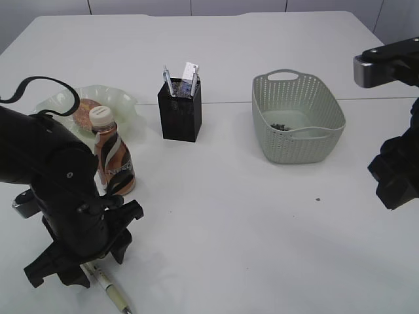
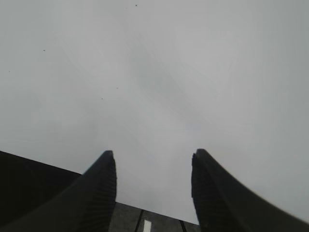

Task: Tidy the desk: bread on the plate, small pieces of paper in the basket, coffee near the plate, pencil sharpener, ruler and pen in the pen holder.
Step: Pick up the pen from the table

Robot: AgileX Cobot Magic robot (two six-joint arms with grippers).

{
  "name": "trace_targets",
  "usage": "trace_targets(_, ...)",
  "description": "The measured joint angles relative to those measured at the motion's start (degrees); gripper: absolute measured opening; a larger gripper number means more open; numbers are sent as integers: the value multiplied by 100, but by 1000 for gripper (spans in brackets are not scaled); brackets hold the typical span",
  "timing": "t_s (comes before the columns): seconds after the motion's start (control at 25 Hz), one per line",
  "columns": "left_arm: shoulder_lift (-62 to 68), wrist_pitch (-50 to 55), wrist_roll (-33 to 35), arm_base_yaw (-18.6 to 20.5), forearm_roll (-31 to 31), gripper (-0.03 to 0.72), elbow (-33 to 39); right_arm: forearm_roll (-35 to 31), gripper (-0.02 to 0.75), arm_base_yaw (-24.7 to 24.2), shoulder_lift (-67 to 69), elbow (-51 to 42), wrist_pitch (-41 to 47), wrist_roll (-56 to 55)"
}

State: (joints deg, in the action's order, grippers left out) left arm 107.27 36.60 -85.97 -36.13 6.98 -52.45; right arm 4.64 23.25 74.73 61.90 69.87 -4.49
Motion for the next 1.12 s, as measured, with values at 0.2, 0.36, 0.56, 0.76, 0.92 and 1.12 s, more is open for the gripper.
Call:
trace_targets(0.2, 26, -61, -86, 0, 87, 413, 0, 0, 375, 0, 0, 0, 0, 0)
trace_targets(0.36, 81, -126, -136, 0, 101, 413, 0, 0, 375, 0, 0, 0, -33, 0)
trace_targets(0.56, 84, -191, -158, 0, 124, 413, 0, 0, 375, 0, 0, 0, -33, 0)
trace_targets(0.76, 84, -229, -195, 0, 151, 413, 0, 0, 375, 0, 0, 0, -33, 0)
trace_targets(0.92, 84, -238, -226, 0, 238, 410, 0, 0, 375, 0, 0, 0, -33, 0)
trace_targets(1.12, 84, -242, -240, 0, 251, 405, 0, 0, 375, 0, 0, 0, -44, 0)
